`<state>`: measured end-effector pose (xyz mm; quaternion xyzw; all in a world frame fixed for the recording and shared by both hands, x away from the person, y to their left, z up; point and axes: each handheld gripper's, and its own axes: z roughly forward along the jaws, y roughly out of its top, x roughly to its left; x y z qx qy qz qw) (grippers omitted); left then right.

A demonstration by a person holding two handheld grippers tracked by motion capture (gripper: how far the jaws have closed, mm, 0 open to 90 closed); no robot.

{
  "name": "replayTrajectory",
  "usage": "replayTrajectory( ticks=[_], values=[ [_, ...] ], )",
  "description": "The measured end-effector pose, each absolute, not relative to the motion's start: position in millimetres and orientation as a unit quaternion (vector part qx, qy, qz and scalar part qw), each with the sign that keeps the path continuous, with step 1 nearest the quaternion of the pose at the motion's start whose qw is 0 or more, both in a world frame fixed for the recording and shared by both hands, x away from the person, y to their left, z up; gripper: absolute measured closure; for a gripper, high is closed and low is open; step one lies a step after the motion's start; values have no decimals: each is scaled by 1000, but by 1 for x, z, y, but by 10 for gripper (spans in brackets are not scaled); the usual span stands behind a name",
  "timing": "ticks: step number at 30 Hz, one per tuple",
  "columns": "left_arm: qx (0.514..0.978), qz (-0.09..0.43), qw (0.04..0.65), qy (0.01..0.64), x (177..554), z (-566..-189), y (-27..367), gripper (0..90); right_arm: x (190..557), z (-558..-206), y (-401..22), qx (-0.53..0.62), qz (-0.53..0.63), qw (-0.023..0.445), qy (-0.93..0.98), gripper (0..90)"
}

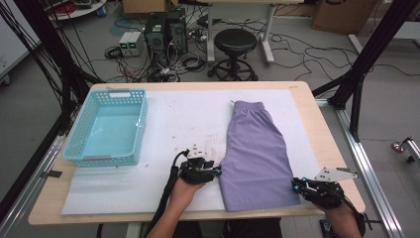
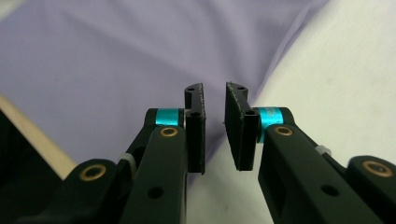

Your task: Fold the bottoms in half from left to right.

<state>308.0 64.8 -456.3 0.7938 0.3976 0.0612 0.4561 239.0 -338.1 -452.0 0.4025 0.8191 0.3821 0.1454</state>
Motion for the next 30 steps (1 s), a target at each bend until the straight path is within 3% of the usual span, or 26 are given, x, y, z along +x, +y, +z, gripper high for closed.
replayTrajectory(
  ticks=[7, 10, 13, 17, 18, 20, 30],
  values=[
    [793, 65, 458, 396, 306, -457, 61, 592, 235, -454, -340, 401, 389, 134, 819, 804],
    [787, 61, 460, 406, 308, -458, 61, 580, 239, -450, -347, 433, 410, 147, 789, 690],
    [799, 63, 444, 400, 306, -460, 57, 680, 245, -452, -345, 450, 387, 150, 791, 666],
    [808, 63, 436, 392, 303, -461, 58, 871, 244, -457, -338, 441, 361, 157, 807, 737],
    [807, 60, 436, 394, 302, -461, 59, 879, 245, -457, -339, 442, 362, 148, 807, 824],
    [807, 60, 436, 394, 299, -461, 60, 886, 245, -457, -338, 446, 366, 132, 806, 890],
    [810, 45, 434, 392, 292, -460, 66, 890, 235, -455, -340, 478, 372, 98, 790, 899]
  ],
)
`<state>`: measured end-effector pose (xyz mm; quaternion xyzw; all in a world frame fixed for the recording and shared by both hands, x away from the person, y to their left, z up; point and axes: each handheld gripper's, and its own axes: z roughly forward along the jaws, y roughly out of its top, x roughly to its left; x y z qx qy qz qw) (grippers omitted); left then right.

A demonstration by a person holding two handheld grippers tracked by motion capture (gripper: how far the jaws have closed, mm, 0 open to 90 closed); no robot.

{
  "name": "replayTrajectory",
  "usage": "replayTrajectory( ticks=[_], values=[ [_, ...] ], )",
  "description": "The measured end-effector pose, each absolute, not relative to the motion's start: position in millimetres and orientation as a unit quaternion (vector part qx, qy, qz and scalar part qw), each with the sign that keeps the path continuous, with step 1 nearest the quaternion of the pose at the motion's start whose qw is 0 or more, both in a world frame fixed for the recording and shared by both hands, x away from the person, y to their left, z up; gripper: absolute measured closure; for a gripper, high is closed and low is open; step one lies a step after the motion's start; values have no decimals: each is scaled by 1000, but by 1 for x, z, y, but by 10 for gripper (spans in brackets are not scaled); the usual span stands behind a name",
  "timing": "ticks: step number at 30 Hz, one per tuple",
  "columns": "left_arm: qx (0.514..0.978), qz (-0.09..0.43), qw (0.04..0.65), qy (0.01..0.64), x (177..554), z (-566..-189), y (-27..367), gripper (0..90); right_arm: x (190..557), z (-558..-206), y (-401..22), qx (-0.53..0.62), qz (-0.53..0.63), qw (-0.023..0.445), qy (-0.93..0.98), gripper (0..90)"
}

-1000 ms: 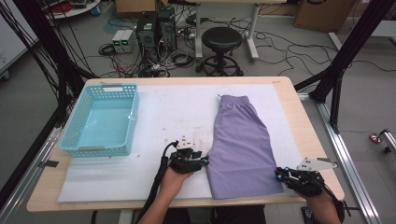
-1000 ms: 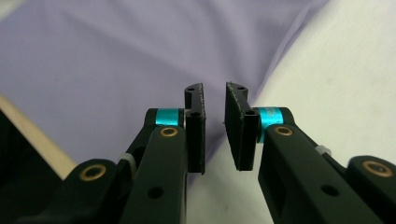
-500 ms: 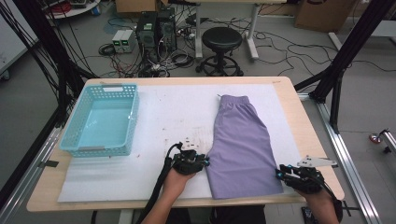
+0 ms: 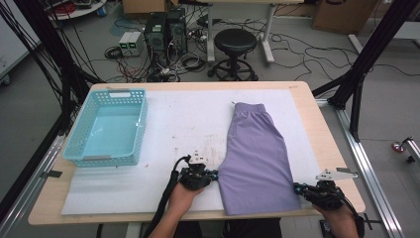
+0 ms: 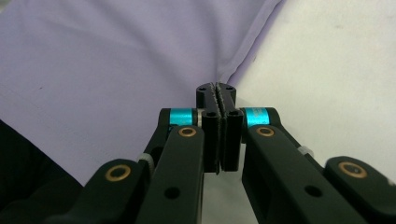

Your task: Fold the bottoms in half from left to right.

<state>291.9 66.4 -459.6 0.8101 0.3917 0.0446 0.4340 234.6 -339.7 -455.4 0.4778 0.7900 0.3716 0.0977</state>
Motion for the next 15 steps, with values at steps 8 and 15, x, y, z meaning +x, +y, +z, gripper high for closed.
replayTrajectory(
  ticks=[8, 15],
  values=[
    [814, 28, 434, 385, 277, -459, 76, 896, 217, -454, -339, 471, 369, 85, 797, 897],
    [787, 57, 473, 392, 273, -450, 85, 777, 215, -443, -341, 474, 388, 118, 782, 650]
  ],
)
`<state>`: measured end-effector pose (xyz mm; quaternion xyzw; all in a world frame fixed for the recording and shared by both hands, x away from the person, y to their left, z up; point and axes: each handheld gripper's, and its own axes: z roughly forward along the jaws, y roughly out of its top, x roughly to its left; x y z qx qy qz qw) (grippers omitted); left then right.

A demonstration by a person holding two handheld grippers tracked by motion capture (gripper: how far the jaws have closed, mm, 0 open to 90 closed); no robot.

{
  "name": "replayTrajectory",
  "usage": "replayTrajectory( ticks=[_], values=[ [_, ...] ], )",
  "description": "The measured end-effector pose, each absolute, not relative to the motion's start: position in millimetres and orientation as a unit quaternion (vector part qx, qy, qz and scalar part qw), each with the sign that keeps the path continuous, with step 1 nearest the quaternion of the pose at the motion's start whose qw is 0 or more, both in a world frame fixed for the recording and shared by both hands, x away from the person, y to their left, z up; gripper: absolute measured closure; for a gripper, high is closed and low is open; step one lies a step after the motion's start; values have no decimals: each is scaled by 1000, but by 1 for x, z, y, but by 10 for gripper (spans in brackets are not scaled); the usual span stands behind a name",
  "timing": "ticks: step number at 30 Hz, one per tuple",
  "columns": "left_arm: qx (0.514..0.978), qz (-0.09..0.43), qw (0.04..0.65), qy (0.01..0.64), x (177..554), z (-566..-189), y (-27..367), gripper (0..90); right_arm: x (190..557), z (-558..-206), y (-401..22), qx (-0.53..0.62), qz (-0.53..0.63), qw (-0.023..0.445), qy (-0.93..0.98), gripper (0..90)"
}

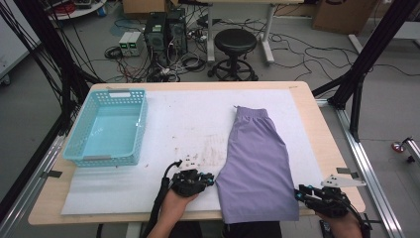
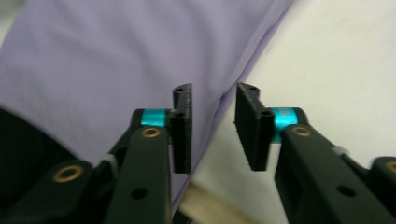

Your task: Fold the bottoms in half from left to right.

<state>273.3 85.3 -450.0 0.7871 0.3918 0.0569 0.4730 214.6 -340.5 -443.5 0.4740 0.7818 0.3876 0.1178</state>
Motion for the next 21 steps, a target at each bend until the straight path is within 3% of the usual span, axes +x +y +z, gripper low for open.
replayTrajectory(
  ticks=[3, 11, 18, 21],
  values=[
    [772, 58, 498, 390, 277, -446, 84, 710, 220, -438, -341, 467, 400, 143, 776, 624],
    [777, 51, 508, 368, 287, -450, 61, 654, 258, -432, -331, 446, 409, 188, 774, 650],
    [803, 42, 476, 356, 286, -459, 50, 696, 317, -449, -307, 446, 379, 154, 796, 699],
    [808, 40, 465, 360, 286, -460, 51, 733, 324, -456, -307, 460, 356, 167, 796, 730]
  ],
)
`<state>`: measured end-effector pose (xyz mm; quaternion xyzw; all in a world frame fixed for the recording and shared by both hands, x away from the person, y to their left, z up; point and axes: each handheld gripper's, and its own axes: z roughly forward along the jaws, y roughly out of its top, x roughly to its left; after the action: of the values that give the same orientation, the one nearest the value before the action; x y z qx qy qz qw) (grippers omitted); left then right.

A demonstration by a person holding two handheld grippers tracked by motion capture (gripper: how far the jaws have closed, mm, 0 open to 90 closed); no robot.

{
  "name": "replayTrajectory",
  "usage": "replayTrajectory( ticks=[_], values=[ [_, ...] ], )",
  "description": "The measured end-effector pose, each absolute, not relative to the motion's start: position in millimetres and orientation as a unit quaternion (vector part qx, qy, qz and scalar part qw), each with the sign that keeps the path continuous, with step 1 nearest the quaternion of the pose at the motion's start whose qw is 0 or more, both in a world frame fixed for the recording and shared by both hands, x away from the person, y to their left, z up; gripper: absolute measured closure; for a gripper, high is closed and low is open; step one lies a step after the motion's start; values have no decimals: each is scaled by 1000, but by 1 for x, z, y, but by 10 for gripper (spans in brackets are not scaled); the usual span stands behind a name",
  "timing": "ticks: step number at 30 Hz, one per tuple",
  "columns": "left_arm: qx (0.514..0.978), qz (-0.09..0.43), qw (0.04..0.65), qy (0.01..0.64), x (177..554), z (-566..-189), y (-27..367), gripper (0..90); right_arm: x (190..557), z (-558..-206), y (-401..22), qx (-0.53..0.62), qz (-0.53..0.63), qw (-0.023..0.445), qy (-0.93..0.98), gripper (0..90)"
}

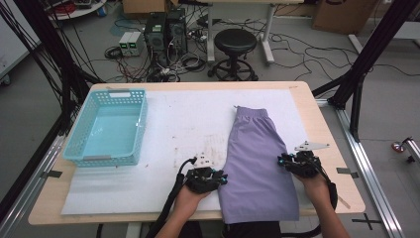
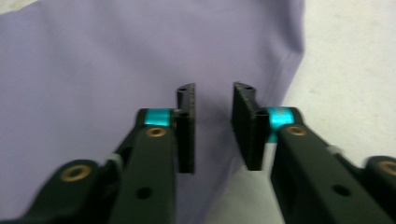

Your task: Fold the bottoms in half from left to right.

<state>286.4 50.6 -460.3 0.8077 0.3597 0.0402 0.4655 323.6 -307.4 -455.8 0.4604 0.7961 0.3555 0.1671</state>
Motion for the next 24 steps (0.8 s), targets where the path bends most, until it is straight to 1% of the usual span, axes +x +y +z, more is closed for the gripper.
replayTrajectory(
  ticks=[1, 4, 6, 8, 10, 12, 15, 17, 20, 23, 24],
  values=[
    [809, 42, 462, 360, 286, -460, 51, 739, 323, -456, -310, 462, 352, 174, 795, 726],
    [813, 48, 454, 361, 285, -460, 51, 756, 317, -457, -320, 458, 348, 186, 796, 678],
    [814, 49, 452, 361, 284, -460, 52, 756, 316, -454, -327, 467, 346, 180, 794, 674],
    [812, 49, 454, 364, 282, -460, 55, 750, 317, -448, -331, 468, 372, 185, 780, 674],
    [806, 50, 465, 362, 281, -458, 60, 735, 324, -438, -327, 462, 393, 190, 772, 646],
    [799, 53, 479, 359, 279, -453, 66, 720, 336, -429, -317, 450, 398, 193, 776, 610],
    [786, 60, 500, 358, 280, -447, 80, 742, 360, -421, -296, 433, 400, 207, 781, 531],
    [776, 66, 511, 363, 280, -443, 90, 742, 379, -421, -281, 433, 390, 209, 785, 509],
    [768, 75, 521, 364, 280, -439, 104, 730, 406, -427, -264, 431, 382, 201, 792, 502],
    [765, 79, 524, 366, 280, -438, 114, 712, 430, -435, -256, 449, 376, 177, 791, 503],
    [763, 80, 526, 367, 280, -438, 117, 711, 435, -438, -256, 452, 380, 179, 787, 516]
  ],
)
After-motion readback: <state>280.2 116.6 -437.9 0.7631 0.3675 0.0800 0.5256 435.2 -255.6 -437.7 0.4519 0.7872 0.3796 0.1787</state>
